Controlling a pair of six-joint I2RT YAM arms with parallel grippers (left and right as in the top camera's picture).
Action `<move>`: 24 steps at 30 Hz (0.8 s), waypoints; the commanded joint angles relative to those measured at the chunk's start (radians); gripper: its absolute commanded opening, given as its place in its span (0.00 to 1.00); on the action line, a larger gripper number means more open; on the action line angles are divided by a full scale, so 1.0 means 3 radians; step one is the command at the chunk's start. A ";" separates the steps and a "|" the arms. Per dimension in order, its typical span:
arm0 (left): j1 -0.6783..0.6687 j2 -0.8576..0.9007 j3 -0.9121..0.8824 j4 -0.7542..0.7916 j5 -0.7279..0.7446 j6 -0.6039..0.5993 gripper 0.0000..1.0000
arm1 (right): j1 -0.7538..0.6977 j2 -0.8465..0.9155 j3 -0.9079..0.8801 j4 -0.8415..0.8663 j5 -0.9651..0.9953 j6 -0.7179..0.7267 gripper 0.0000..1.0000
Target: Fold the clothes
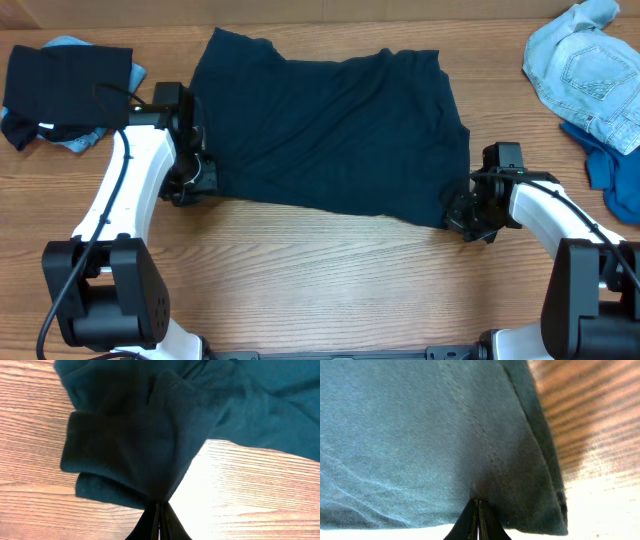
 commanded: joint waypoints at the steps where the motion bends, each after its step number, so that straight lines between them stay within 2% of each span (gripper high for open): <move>1: 0.0098 -0.0024 0.0005 -0.0029 -0.0032 -0.0055 0.04 | -0.0017 0.0094 -0.0251 -0.0099 0.0384 0.0164 0.04; 5: 0.0123 -0.0024 0.0005 -0.0028 -0.0008 -0.0009 0.04 | -0.0017 0.0047 -0.0251 -0.0085 0.0264 0.0139 0.04; 11: 0.0123 -0.0024 0.0005 0.0048 0.0075 -0.0005 0.04 | -0.0004 -0.0365 -0.0122 -0.0031 0.0217 -0.0216 0.04; 12: 0.0123 -0.0024 0.0005 0.0074 0.0132 -0.0004 0.04 | -0.0004 -0.0490 -0.0080 0.0013 0.0200 -0.0278 0.06; 16: 0.0123 -0.0024 0.0005 0.0214 0.0318 0.0006 0.05 | -0.0004 -0.0786 -0.0061 0.0430 -0.0020 -0.0398 0.28; 20: 0.0123 -0.0024 0.0005 0.0284 0.0408 0.0045 0.06 | -0.0004 -0.0763 -0.0061 0.0912 -0.0193 -0.0418 0.50; 21: 0.0123 -0.0024 0.0005 0.0285 0.0415 0.0046 0.07 | -0.0004 -0.0735 -0.0061 0.0979 -0.0193 -0.0417 0.53; 24: 0.0123 -0.0024 0.0005 0.0282 0.0415 0.0048 0.07 | -0.0005 -0.0598 -0.0061 0.1077 -0.0192 -0.0350 0.53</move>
